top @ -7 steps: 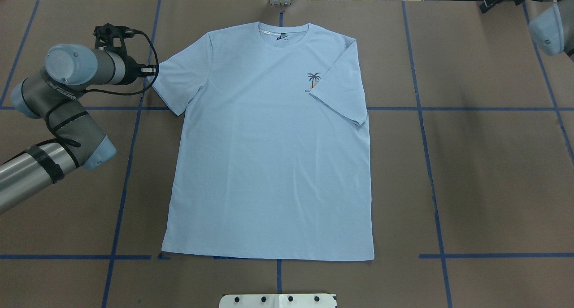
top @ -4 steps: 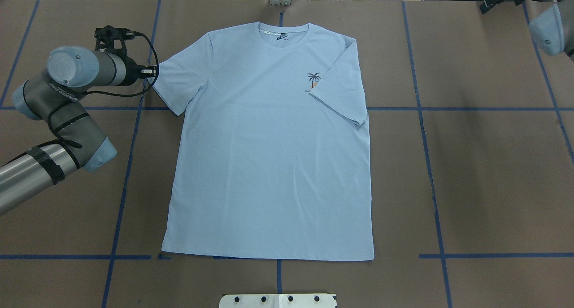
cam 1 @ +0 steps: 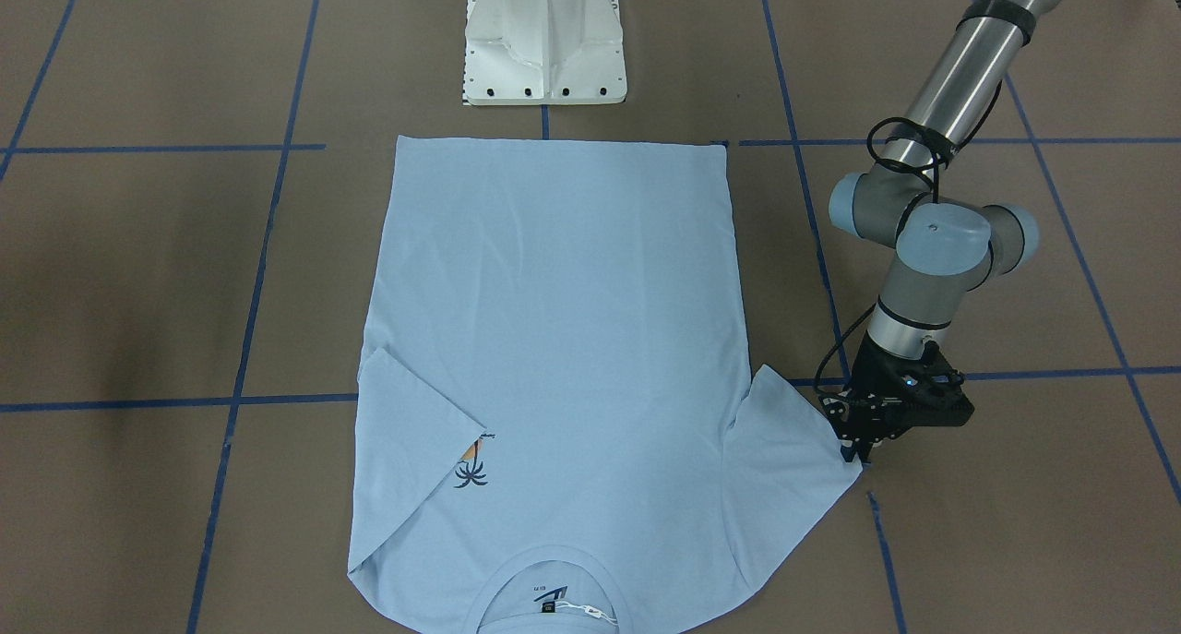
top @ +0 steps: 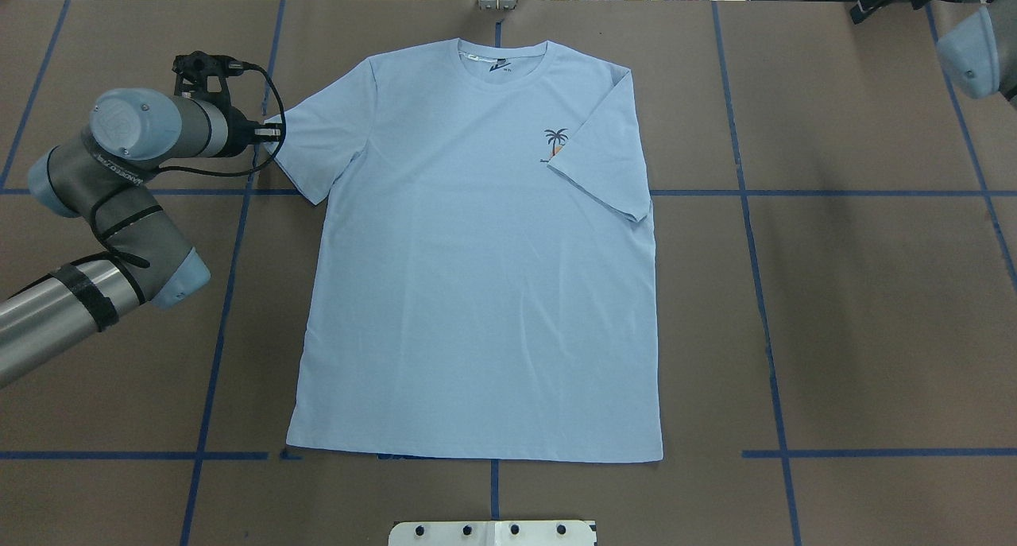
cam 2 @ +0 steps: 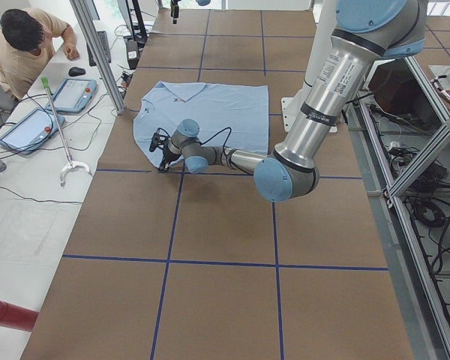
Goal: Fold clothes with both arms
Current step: 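Move the left gripper to the shirt sleeve nearest it, then grasp the sleeve with the left gripper and fold it over the shirt body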
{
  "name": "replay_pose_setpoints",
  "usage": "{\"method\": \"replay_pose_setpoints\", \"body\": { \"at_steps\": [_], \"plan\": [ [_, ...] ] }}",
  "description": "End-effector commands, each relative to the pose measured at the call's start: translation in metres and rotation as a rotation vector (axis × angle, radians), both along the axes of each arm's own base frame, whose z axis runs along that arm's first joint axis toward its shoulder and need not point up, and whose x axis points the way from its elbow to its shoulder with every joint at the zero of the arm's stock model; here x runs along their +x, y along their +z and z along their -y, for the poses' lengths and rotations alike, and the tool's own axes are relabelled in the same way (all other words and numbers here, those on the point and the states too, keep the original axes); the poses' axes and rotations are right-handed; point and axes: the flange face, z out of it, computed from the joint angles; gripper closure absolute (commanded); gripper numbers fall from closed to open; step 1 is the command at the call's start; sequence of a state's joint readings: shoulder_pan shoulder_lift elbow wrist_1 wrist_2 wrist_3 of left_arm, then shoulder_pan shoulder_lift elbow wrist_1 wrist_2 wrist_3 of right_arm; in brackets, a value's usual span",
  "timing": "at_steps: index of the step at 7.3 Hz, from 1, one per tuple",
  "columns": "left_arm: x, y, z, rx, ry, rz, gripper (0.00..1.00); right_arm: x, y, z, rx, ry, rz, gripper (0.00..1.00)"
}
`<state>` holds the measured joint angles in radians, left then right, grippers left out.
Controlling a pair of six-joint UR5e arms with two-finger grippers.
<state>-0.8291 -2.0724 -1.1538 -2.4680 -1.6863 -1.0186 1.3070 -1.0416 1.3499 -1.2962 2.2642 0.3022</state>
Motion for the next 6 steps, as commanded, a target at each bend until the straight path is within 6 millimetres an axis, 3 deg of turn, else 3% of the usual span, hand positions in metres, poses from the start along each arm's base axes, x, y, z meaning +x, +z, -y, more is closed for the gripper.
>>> {"method": "replay_pose_setpoints", "body": {
  "at_steps": [1,3,5,6],
  "plan": [
    [0.002,-0.012,0.002,0.014,0.002,-0.006,1.0,0.0,0.001,0.0,-0.002,0.0,0.0,0.0],
    [0.016,-0.065,0.013,0.02,0.002,-0.021,1.0,0.001,0.006,-0.002,-0.007,0.0,-0.002,0.0],
    [0.046,-0.111,0.017,-0.021,0.012,-0.007,1.0,0.001,0.006,-0.003,-0.009,0.001,-0.002,0.0],
    [0.073,-0.142,0.013,-0.058,0.017,-0.004,1.0,0.001,0.006,-0.003,-0.009,0.001,-0.002,0.0]
  ]
}}
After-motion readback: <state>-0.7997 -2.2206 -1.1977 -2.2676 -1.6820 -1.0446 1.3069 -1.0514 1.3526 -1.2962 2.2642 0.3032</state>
